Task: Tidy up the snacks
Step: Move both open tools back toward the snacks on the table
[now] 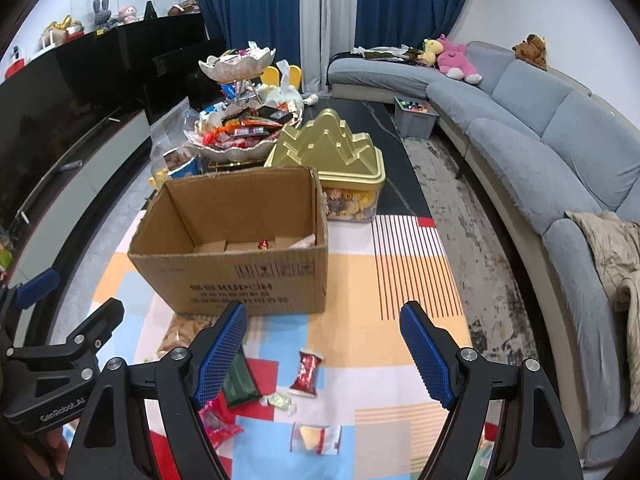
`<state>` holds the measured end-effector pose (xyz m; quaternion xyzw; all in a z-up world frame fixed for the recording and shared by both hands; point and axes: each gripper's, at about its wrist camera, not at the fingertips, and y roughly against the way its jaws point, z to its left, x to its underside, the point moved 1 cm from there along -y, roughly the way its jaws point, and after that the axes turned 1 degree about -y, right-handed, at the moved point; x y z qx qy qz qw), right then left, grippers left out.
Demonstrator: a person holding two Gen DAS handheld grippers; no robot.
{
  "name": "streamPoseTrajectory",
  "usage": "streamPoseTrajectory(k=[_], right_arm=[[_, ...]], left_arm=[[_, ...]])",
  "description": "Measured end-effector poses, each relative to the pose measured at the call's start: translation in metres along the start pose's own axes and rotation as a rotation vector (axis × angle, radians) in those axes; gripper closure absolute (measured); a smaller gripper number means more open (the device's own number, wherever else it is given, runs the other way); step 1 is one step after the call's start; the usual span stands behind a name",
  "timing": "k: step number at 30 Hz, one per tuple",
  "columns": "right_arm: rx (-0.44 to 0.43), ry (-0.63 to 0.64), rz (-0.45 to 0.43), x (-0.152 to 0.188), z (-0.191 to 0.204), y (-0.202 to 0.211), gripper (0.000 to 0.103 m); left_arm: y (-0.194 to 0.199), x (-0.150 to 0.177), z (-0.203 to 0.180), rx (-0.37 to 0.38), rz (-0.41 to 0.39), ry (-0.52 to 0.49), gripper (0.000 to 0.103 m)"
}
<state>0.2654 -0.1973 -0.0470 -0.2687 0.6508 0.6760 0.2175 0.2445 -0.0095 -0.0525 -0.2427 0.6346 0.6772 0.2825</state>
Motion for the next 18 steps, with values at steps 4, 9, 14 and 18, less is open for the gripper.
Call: streamPoseTrajectory(k=[4, 9, 14, 18], right_arm=[[0.002, 0.0, 0.011, 0.01, -0.001, 0.0, 0.024], [0.002, 0.002, 0.029, 0.023, -0.002, -0.003, 0.024], [0.003, 0.001, 0.055, 0.039, -0.005, -0.006, 0.024], [0.001, -0.001, 0.083, 0.053, -0.006, -0.011, 0.024]], left_arm=[[0.0, 0.01, -0.003, 0.008, 0.01, -0.013, 0.001], [-0.003, 0.026, -0.009, 0.02, 0.027, -0.034, 0.001], [-0.005, 0.042, -0.016, 0.041, 0.036, -0.057, 0.001], [-0.008, 0.055, -0.022, 0.067, 0.047, -0.076, 0.001]])
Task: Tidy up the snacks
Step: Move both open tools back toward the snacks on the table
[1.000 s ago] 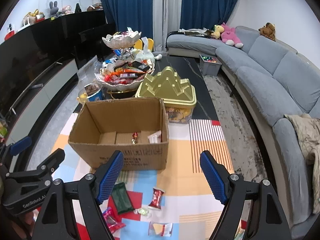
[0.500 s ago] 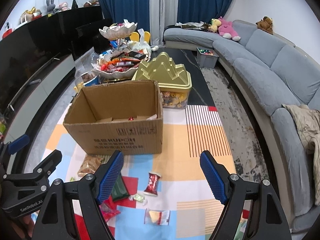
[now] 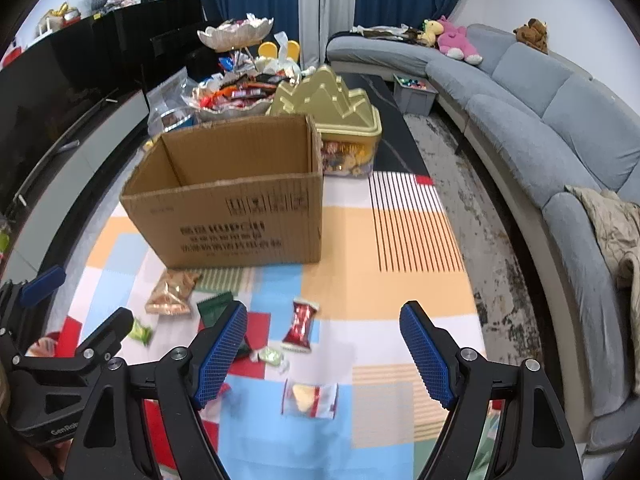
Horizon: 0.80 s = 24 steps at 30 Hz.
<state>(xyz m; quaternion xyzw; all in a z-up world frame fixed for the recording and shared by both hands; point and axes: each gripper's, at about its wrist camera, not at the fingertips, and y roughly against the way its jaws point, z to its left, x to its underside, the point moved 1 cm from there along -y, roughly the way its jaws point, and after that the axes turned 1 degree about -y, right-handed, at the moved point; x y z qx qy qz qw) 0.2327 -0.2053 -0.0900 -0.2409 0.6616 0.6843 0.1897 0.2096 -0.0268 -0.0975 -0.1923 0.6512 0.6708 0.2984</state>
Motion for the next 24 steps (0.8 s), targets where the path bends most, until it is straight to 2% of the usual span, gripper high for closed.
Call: streamPoseTrajectory(k=[10, 24], right_arm=[[-0.003, 0.011, 0.056, 0.03, 0.002, -0.014, 0.024], [-0.001, 0.014, 0.128, 0.057, 0.003, -0.038, 0.024]], left_arm=[[-0.014, 0.03, -0.012, 0.047, 0.023, -0.053, 0.001], [-0.036, 0.056, -0.027, 0.12, 0.07, -0.139, 0.001]])
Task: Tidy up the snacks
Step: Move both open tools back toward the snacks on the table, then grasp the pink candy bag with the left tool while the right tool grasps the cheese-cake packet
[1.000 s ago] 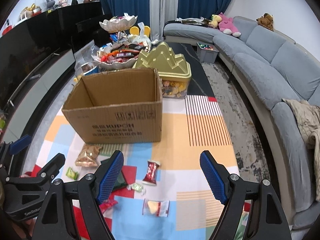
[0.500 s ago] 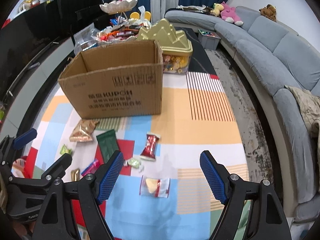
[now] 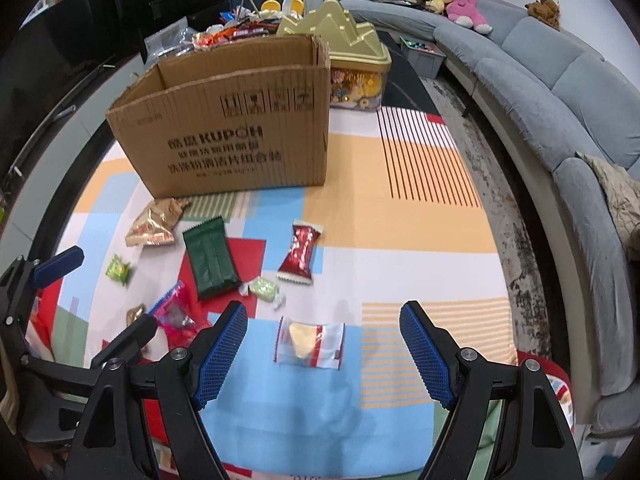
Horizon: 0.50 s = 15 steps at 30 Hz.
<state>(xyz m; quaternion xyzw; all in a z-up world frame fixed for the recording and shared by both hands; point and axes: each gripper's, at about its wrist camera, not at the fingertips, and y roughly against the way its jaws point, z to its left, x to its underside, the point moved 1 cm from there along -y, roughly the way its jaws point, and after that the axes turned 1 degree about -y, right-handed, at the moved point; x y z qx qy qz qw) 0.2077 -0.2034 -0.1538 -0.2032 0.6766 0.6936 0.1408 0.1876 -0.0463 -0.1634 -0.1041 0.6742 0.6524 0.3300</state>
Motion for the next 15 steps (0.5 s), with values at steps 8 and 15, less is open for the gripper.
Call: streamPoseTrajectory(k=[8, 15], right_arm=[[0.002, 0.008, 0.044, 0.012, 0.002, -0.017, 0.024], [-0.003, 0.013, 0.094, 0.017, 0.003, -0.033, 0.024]], left_arm=[[-0.021, 0.011, -0.005, 0.028, 0.054, -0.031, 0.001], [-0.038, 0.015, -0.006, 0.052, 0.095, -0.037, 0.001]])
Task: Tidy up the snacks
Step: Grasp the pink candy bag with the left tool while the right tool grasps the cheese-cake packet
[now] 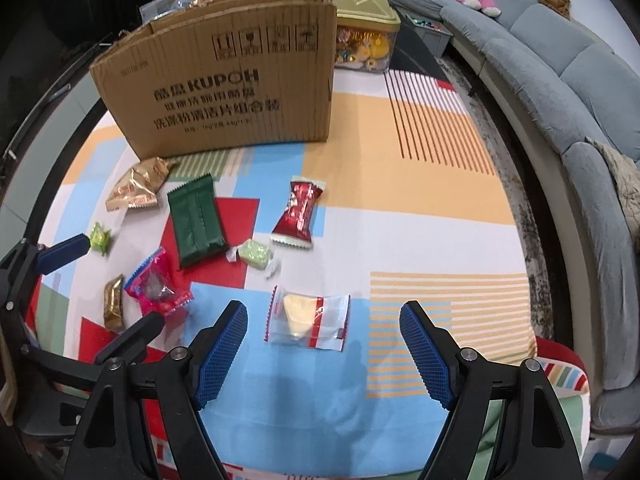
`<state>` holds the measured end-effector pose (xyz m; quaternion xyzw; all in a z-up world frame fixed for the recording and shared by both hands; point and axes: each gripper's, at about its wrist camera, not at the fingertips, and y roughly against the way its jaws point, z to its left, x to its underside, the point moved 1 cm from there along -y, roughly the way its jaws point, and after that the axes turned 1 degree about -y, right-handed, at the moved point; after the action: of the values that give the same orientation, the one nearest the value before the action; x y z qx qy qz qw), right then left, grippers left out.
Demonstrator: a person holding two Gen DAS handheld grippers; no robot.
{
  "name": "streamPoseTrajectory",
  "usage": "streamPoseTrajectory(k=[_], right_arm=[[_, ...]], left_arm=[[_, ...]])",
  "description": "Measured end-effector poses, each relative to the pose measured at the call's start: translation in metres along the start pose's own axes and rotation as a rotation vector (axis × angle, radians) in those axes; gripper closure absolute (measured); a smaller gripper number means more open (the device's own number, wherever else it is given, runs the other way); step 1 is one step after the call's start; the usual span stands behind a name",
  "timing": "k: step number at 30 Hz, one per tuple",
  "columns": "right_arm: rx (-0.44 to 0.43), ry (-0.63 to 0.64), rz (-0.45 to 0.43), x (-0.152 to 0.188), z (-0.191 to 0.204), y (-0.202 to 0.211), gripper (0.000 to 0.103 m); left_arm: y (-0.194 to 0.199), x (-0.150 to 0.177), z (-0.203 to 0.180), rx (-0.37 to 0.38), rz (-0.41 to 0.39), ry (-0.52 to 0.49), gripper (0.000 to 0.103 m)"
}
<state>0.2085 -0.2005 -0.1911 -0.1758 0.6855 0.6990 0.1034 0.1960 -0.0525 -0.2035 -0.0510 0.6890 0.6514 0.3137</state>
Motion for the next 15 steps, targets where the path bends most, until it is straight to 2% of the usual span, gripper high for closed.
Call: streamPoseTrajectory(k=[15], right_arm=[[-0.011, -0.018, 0.113, 0.001, 0.001, -0.039, 0.024]], left_arm=[[-0.033, 0.005, 0.003, 0.016, 0.081, -0.009, 0.002]])
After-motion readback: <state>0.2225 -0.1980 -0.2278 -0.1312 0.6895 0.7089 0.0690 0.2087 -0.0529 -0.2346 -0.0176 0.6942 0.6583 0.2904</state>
